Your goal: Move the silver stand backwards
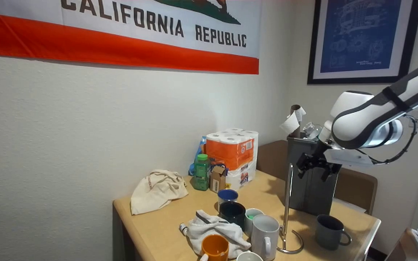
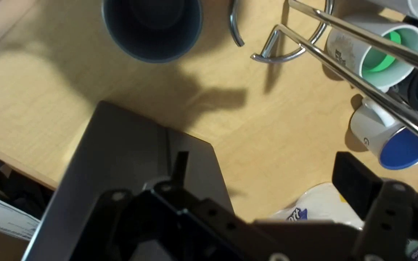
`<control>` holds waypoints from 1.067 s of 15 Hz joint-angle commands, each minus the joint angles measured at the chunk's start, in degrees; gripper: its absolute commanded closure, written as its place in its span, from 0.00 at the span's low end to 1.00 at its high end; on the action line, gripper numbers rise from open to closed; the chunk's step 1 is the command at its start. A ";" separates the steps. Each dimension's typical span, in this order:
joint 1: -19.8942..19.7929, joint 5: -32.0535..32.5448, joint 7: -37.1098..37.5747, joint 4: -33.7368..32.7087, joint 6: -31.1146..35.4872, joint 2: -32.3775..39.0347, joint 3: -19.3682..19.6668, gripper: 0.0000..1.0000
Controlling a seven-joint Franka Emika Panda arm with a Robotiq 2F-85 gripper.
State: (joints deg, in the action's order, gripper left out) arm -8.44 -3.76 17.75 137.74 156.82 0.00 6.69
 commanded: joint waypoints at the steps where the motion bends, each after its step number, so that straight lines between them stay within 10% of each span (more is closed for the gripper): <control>1: 1.11 2.24 7.34 -6.52 2.11 6.19 0.41 0.00; 16: 6.32 1.10 9.62 -19.29 -20.16 8.44 -0.55 0.00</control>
State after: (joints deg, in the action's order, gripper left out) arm -2.61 -2.15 27.53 120.75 142.78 9.31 6.69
